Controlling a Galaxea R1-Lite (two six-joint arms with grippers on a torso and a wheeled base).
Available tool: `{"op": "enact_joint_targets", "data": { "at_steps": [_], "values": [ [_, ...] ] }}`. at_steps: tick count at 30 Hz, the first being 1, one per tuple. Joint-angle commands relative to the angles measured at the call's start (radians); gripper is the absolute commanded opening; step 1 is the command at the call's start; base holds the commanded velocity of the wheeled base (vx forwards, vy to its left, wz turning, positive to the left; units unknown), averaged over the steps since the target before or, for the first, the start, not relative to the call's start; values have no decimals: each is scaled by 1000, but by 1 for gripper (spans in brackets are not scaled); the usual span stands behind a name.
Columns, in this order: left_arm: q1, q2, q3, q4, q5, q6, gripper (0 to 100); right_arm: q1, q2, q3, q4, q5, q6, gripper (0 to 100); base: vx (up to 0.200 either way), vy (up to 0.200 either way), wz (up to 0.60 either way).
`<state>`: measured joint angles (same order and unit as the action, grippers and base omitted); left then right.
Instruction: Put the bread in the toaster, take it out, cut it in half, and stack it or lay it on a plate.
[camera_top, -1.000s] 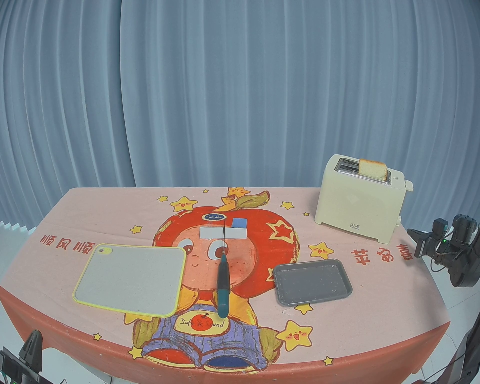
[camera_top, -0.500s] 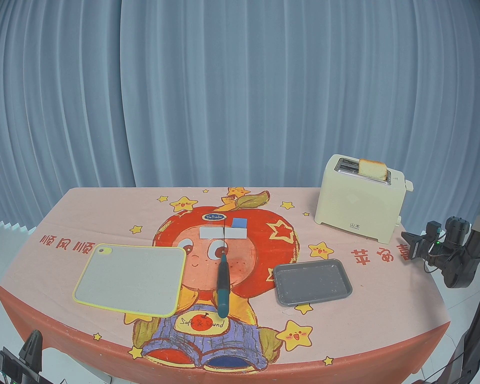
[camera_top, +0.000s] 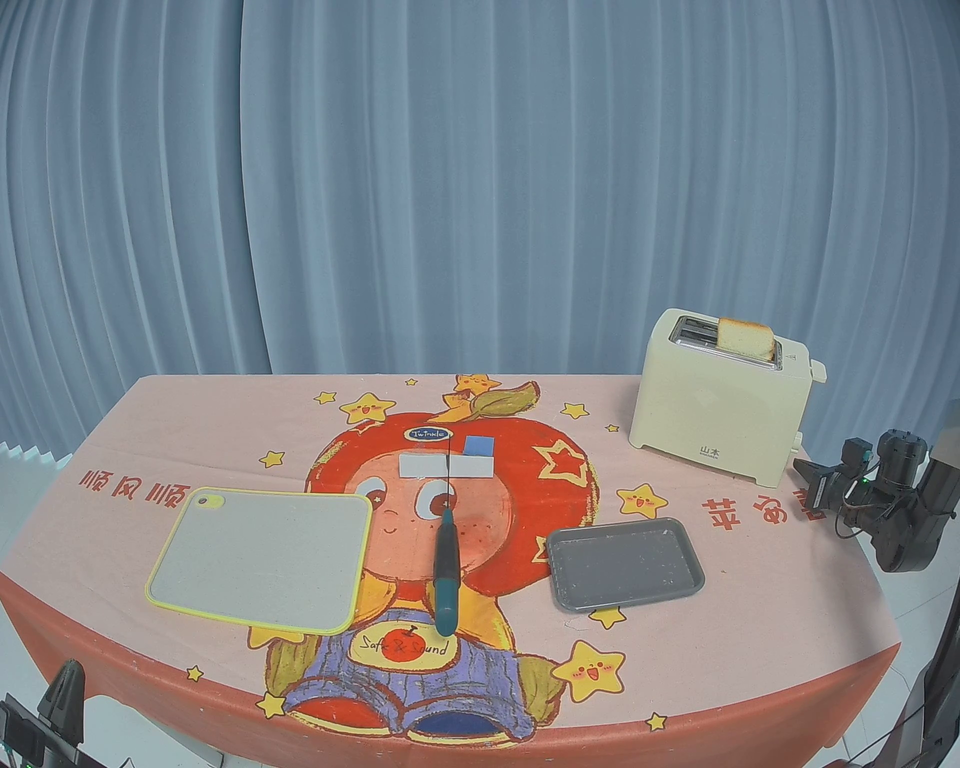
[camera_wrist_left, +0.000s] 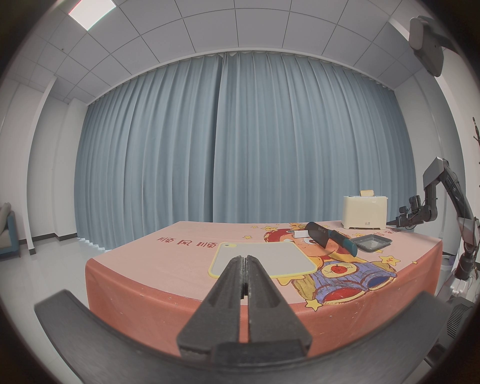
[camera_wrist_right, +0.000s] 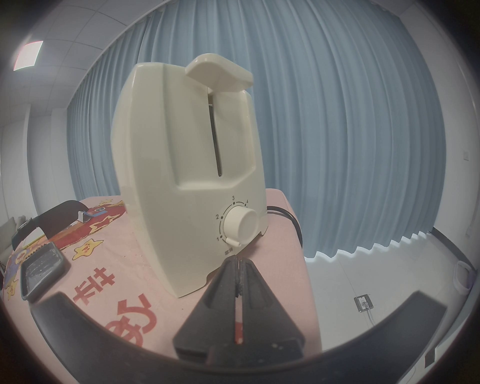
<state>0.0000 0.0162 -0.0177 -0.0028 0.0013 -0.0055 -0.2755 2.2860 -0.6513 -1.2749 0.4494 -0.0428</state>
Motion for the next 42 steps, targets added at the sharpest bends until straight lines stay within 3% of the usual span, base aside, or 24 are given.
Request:
{"op": "enact_joint_targets", "data": {
  "at_steps": [1, 42],
  "values": [
    [0, -16, 18, -2, 0, -1, 0, 2, 18, -18, -3, 2, 1, 0, 0, 0, 0],
    [0, -16, 18, 0, 0, -1, 0, 10, -20, 9, -24, 3, 3, 0, 0, 0, 0]
  ]
}}
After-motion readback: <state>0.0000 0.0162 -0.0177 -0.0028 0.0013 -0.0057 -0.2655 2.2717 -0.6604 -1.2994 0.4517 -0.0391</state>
